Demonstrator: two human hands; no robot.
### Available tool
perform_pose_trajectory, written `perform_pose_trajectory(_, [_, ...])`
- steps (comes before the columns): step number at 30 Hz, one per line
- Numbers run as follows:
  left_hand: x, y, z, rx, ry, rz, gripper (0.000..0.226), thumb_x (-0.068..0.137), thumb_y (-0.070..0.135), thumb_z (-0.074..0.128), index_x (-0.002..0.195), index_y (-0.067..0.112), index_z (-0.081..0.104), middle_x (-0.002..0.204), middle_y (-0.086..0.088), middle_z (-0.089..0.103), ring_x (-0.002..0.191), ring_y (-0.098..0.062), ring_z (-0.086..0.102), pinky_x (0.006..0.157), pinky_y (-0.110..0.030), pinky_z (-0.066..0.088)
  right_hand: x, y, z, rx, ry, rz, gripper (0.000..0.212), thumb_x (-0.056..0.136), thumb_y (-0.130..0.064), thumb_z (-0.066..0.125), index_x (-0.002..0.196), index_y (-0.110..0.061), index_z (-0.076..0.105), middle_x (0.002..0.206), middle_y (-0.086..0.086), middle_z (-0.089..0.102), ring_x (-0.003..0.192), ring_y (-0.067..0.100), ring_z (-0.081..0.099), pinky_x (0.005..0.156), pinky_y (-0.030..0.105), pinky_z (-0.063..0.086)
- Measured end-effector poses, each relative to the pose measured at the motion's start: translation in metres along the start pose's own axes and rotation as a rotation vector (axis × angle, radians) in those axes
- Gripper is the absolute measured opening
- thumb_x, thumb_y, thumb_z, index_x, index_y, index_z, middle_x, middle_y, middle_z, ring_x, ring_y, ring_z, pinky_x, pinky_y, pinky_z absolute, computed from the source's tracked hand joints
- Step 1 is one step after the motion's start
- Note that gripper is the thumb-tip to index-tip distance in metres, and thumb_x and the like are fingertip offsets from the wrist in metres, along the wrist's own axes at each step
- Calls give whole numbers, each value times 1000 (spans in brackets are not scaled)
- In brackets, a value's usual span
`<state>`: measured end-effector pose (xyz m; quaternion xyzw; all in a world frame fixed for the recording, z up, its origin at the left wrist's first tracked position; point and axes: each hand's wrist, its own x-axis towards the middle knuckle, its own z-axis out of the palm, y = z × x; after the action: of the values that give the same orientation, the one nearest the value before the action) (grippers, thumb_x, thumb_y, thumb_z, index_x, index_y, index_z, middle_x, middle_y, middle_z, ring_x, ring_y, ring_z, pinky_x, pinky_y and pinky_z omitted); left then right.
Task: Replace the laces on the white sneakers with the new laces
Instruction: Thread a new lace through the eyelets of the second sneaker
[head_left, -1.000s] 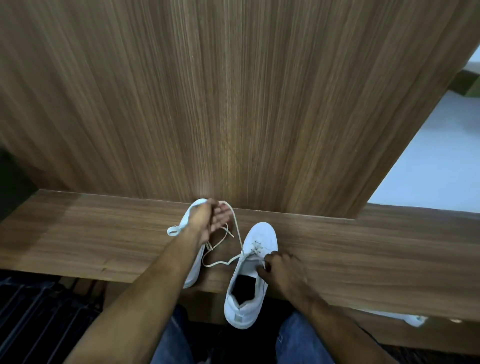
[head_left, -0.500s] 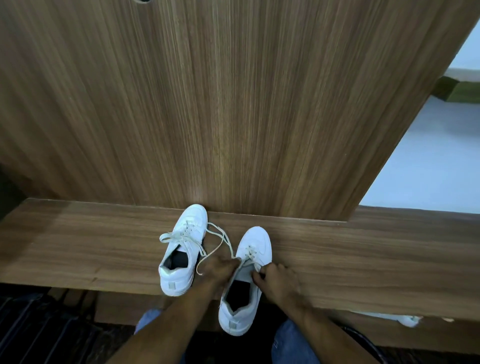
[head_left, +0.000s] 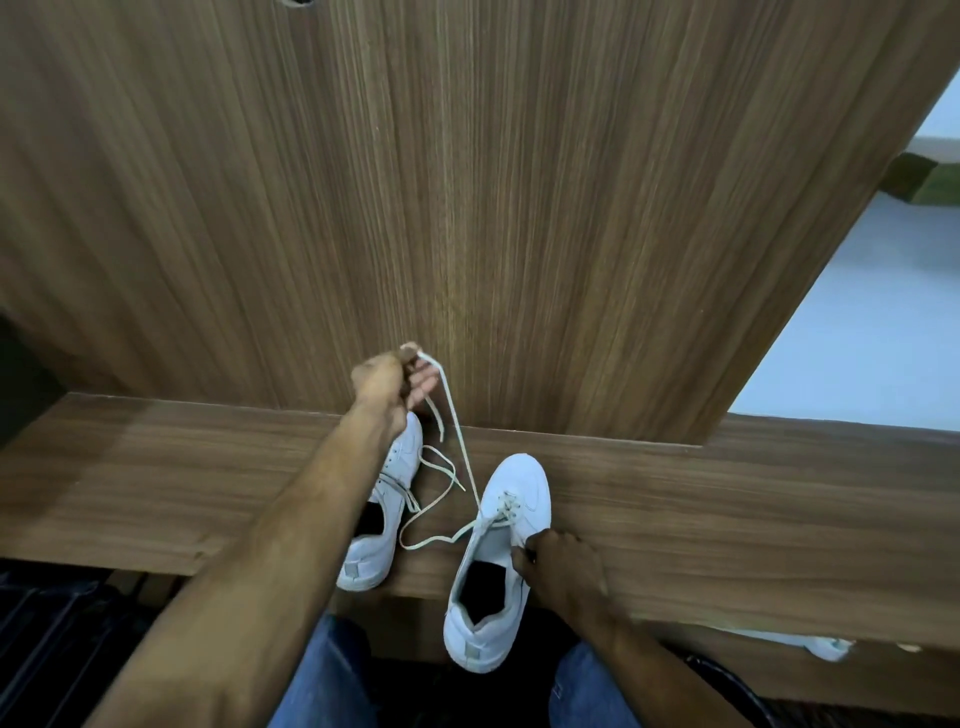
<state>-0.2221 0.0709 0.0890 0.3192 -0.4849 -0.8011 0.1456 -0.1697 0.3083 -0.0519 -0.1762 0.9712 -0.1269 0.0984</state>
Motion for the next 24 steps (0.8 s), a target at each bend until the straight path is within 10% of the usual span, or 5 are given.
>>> perform_pose_trajectory(8, [11,-20,-14,69,45,-80,9,93,14,56,85,14,60,53,2,63,57,-15,65,50,-24,53,1,1,2,3,-13,15,41,91,-47,42,89,-15,67,99,3,71,93,25,66,76,33,49])
perform_pose_trajectory(13, [-2,-89,-36,835,269,91,58,81,35,67,128,6,49,128,-19,54,117,-40,53,95,-46,45,1,3,5,11,3,9,42,90,-49,43,87,-14,66,95,4,71,91,25,67,74,31,48])
perform_pose_trajectory(16, [-20,-124,-36,1409,24,405,41,87,36,55,124,17,57,125,-11,53,120,-33,49,95,-42,44,1,4,5,21,-1,11,41,91,-48,44,86,-14,66,94,5,71,90,25,66,72,30,46])
perform_pose_trajectory(18, [-24,-143,-35,1572,-230,310,35,90,37,49,115,18,65,127,-8,57,121,-29,49,101,-40,40,0,4,4,30,-1,13,40,92,-47,44,86,-15,66,95,6,71,90,25,66,72,30,46])
perform_pose_trajectory(24, [-22,-155,-39,1415,-488,-17,42,83,36,47,109,7,64,116,-13,63,107,-26,59,89,-29,46,0,4,4,46,-13,32,41,91,-49,44,84,-14,66,96,6,71,92,25,66,74,31,47])
